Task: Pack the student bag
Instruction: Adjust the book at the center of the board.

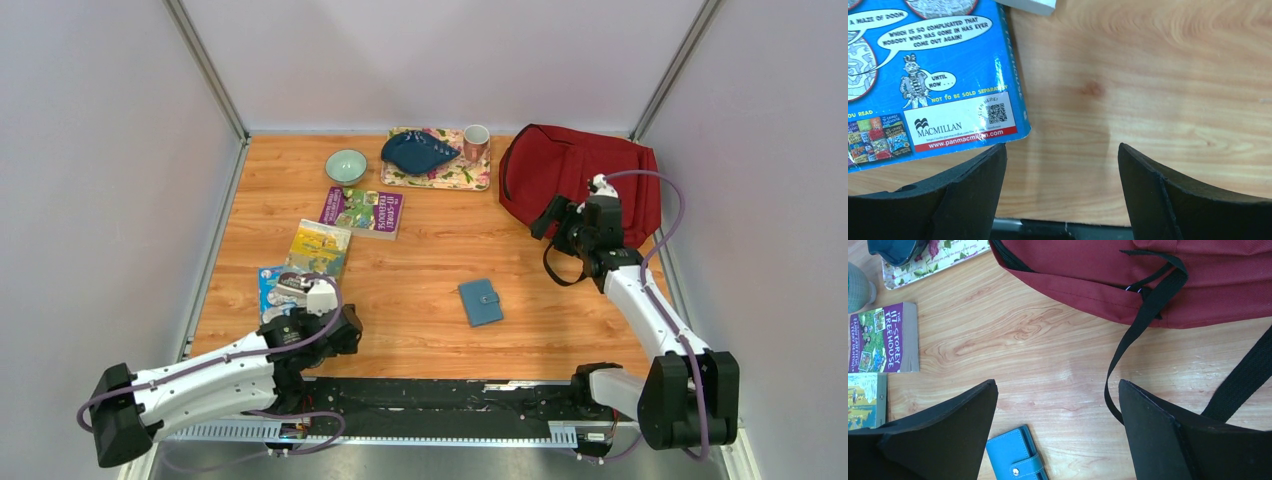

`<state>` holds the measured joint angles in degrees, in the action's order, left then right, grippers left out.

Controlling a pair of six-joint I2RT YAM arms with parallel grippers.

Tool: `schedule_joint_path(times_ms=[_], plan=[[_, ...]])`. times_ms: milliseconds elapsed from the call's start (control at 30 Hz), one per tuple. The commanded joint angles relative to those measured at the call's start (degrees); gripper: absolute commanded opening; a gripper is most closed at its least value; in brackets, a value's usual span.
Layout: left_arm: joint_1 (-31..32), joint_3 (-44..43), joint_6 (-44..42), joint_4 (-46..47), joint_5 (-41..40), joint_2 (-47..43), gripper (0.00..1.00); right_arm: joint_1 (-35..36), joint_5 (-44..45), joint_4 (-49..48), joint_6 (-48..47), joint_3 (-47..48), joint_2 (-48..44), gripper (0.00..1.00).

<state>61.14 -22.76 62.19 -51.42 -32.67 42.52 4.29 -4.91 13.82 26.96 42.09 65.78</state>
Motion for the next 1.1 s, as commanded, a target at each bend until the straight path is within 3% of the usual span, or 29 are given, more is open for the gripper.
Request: schedule_joint_path(times_ms=[0,233,433,500,567,600,700,800,1067], plan=[[-4.45,-0.35,-10.42,6.32,-2.76,-1.48,0.89,-0.34,-1.42,-1.96,-0.15,3.09,0.05,0.94],[-3.76,-4.30,-13.15,7.91,0.67,-2.79,0.89,-0.25,-3.79,0.85,0.55,3.18,-0.13,0.93],[1.25,-6.76,-15.60,13.09,0.50,-2.19,0.89,0.97,-17.84,3.84,-3.76,4.23,0.75,0.88],[1.61,-7.29,-17.19,16.25,0.85,-0.52,0.89,5.43,-22.59,4.28,-4.63,4.58,0.75,0.88],[1.61,-7.82,-20.43,19.58,-0.11,0.45,0.89,10.88,-17.20,5.50,-4.29,4.41,0.58,0.88],[1.61,-8.08,-21.40,20.56,-0.99,1.24,0.90,17.61,-14.37,4.82,-1.85,3.54,0.40,0.88],[1.52,-9.14,-24.92,22.58,-7.39,1.86,0.93,27.48,-5.39,-0.70,3.52,-2.07,0.05,0.88],[0.65,-10.28,-29.40,24.52,-11.80,1.86,0.95,32.59,-5.12,-7.64,10.47,-4.38,1.72,0.87],[-5.07,-8.44,-30.29,27.34,-11.02,-0.77,0.96,45.01,8.50,-9.78,20.13,-0.52,8.57,0.86]])
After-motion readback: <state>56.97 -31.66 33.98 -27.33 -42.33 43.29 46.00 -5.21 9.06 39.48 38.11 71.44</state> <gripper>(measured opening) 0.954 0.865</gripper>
